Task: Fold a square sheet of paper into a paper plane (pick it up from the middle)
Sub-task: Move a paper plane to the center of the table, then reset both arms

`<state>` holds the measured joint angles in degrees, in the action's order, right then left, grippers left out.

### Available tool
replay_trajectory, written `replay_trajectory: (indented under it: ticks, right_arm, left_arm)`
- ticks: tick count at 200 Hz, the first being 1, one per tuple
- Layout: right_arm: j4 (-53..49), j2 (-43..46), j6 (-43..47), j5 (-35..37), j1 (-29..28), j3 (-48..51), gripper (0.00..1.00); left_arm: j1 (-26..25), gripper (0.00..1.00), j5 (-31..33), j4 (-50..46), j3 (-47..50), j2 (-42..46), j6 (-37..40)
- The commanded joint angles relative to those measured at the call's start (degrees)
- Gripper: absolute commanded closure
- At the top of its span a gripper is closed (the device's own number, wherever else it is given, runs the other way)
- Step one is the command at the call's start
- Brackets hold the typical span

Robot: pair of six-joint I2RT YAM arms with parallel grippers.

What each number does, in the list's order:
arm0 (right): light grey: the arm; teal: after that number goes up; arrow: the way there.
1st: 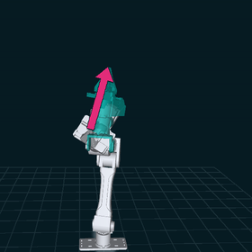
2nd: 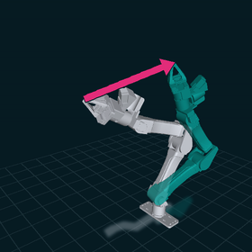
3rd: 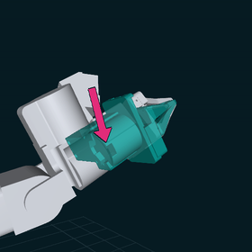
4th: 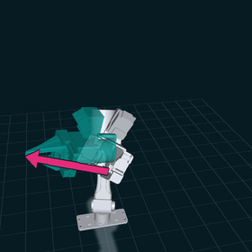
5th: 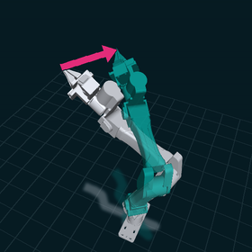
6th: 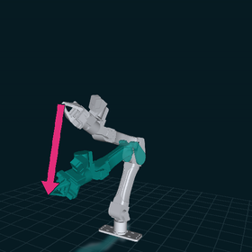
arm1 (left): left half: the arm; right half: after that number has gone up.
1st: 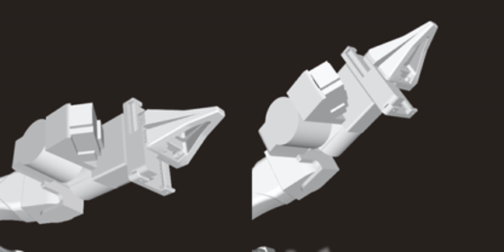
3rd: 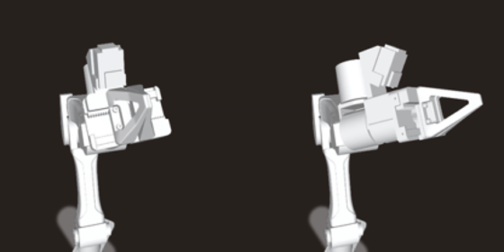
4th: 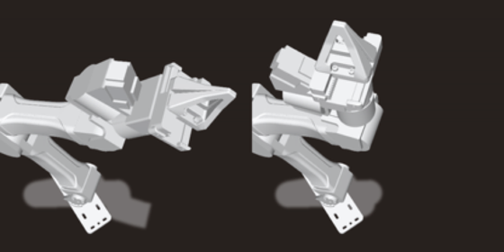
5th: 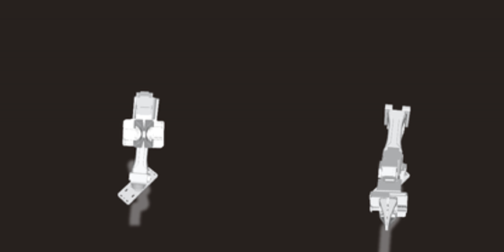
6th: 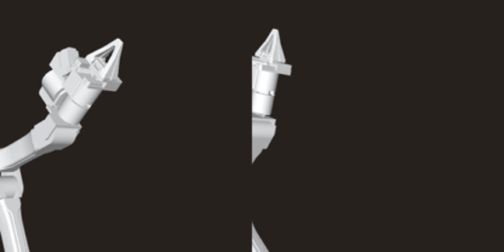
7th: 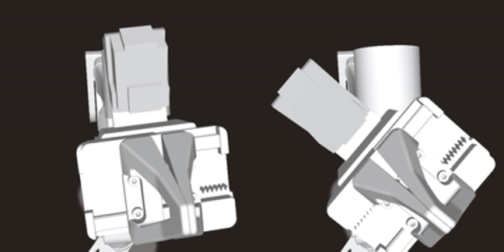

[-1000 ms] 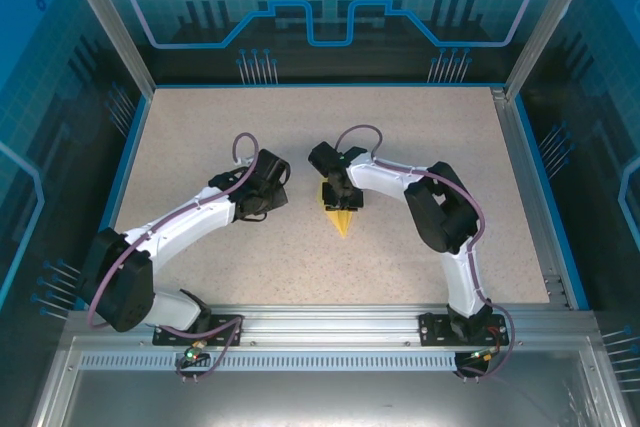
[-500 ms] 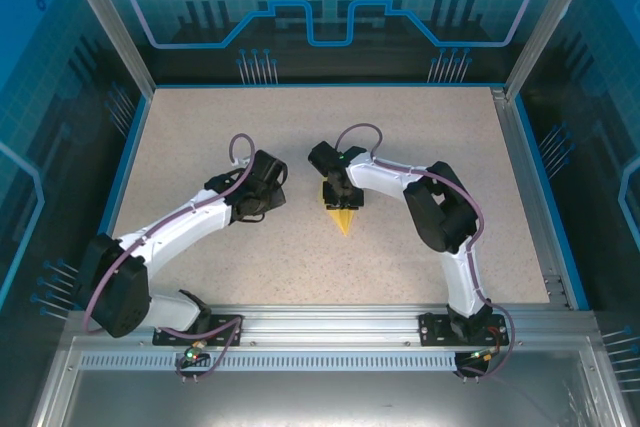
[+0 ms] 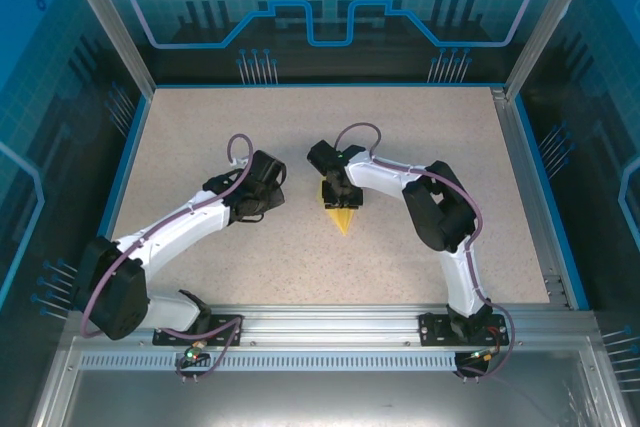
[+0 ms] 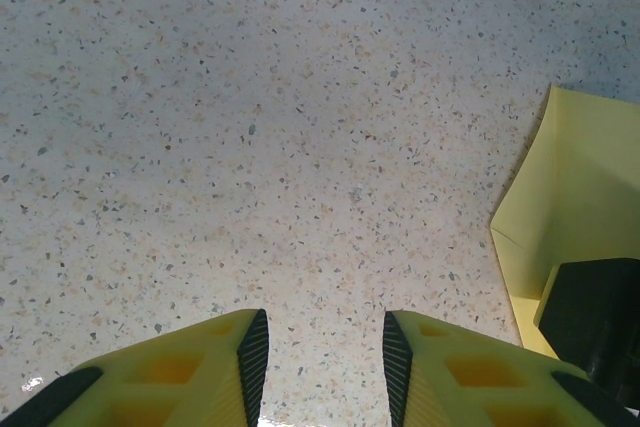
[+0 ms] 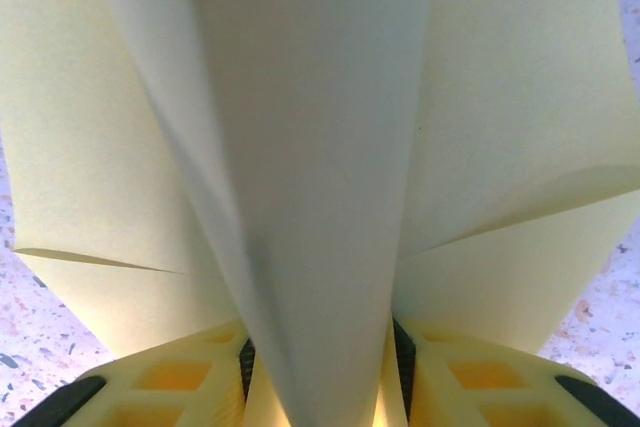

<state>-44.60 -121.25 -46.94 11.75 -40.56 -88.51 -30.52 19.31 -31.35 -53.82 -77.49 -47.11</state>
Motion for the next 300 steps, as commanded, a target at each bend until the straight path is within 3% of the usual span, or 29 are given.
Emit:
replay_trajectory:
  ticks: [1, 92, 131, 178, 198, 223, 239, 251, 267, 300]
  right_arm:
    - [-0.31, -0.56, 0.08, 0.2, 0.31, -0.1, 0.59]
    - [0.3, 14.81, 3.13, 2.12, 0.69, 2.61, 0.42]
    - [4.17, 29.29, 5.2, 9.03, 0.6, 10.02, 0.39]
    - [12.78, 51.9, 10.2, 24.46, 0.74, 24.19, 0.35]
    - [16.51, 59.79, 14.84, 30.68, 1.79, 29.23, 0.33]
    - [20.98, 65.67, 20.71, 34.23, 6.74, 34.19, 0.21]
    - [20.04, 66.37, 20.28, 33.53, 11.51, 35.87, 0.01]
    - [19.53, 65.99, 20.5, 32.22, 14.82, 37.11, 0.01]
    - [21.09, 64.05, 25.46, 24.79, 19.41, 39.53, 0.01]
    - [27.19, 56.68, 34.47, 21.58, 23.23, 43.87, 0.01]
  left_arm:
    - [0.38, 0.62, 1.56, -1.1, 0.56, 1.26, -0.55]
    - [0.45, 0.6, 2.92, -1.5, 0.56, 2.32, 0.66]
    - [0.43, 0.58, 3.82, -1.31, 0.9, 3.63, 0.94]
    - [0.47, 0.54, 5.95, -0.06, 1.31, 5.82, 3.83]
    - [0.5, 0.47, 8.51, 0.96, 1.86, 7.94, 6.91]
    - [0.68, 0.3, 13.14, 1.89, 2.62, 10.42, 10.0]
    - [1.37, 0.18, 14.84, 2.11, 2.62, 10.78, 11.36]
    - [1.7, 0.11, 16.39, 1.87, 2.41, 10.66, 12.0]
    - [2.45, 0.02, 18.73, 2.26, 2.65, 10.53, 12.37]
    - [4.85, 0.01, 17.67, 7.33, 4.97, 10.67, 17.33]
